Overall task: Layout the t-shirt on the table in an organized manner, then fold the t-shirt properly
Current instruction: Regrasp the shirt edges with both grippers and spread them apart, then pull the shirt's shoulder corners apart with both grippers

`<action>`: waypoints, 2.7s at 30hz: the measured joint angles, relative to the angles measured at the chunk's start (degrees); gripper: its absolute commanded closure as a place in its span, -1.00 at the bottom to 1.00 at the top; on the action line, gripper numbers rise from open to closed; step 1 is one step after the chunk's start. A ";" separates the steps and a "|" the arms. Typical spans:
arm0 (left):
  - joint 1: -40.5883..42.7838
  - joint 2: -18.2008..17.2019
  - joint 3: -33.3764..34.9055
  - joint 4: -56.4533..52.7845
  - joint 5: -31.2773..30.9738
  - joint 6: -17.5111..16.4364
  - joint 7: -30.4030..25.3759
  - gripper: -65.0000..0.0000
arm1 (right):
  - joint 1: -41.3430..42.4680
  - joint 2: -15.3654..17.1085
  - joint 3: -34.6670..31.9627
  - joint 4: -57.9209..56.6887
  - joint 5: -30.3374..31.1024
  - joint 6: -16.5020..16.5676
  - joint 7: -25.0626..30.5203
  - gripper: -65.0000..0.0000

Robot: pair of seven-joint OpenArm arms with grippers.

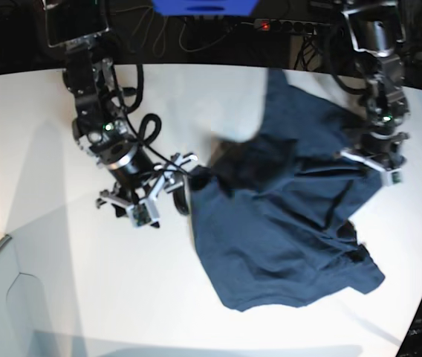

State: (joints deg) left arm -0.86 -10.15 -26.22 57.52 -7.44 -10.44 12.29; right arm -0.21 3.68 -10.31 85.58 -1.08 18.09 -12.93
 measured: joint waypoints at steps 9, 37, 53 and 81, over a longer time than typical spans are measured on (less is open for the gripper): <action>-5.31 -6.80 -1.64 -5.35 0.52 0.79 -5.03 1.00 | 5.51 -3.02 -0.22 -7.93 0.15 0.00 0.33 -0.08; 8.63 1.27 -7.23 4.90 0.61 1.03 -5.31 0.99 | 25.68 -10.45 -3.37 -49.09 0.28 0.04 0.55 0.58; -8.26 0.57 -7.15 -15.23 0.15 0.09 -11.69 1.00 | 19.85 -4.81 13.35 -38.34 0.96 0.15 0.39 1.00; -13.09 0.70 11.69 7.08 4.09 1.40 -4.92 0.98 | -14.43 -3.54 5.75 7.89 -0.11 -0.04 -6.69 -0.25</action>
State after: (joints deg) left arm -13.96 -9.45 -14.52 64.60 -3.36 -9.04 7.38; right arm -14.63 0.14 -4.56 93.47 -1.19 18.04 -19.62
